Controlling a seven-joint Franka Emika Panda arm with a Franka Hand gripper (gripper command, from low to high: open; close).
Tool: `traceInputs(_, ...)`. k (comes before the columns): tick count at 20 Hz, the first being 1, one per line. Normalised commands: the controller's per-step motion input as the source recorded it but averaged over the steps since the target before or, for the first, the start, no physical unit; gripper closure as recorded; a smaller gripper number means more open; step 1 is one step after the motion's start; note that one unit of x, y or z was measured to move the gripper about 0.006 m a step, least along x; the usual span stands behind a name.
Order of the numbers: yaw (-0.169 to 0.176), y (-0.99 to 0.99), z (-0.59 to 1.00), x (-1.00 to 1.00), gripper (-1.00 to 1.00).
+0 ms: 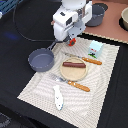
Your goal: Interact with the objects in diverse but meaningful ways.
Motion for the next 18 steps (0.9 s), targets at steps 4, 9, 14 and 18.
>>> traceInputs(4,-0.063,0.37,-0.15,0.06,-1.00)
traceInputs(9,-0.060,0.34,-0.21,0.03,-1.00)
traceInputs(14,-0.047,0.32,-0.23,0.05,-1.00)
traceInputs(18,-0.040,0.30,-0.29,0.01,-1.00)
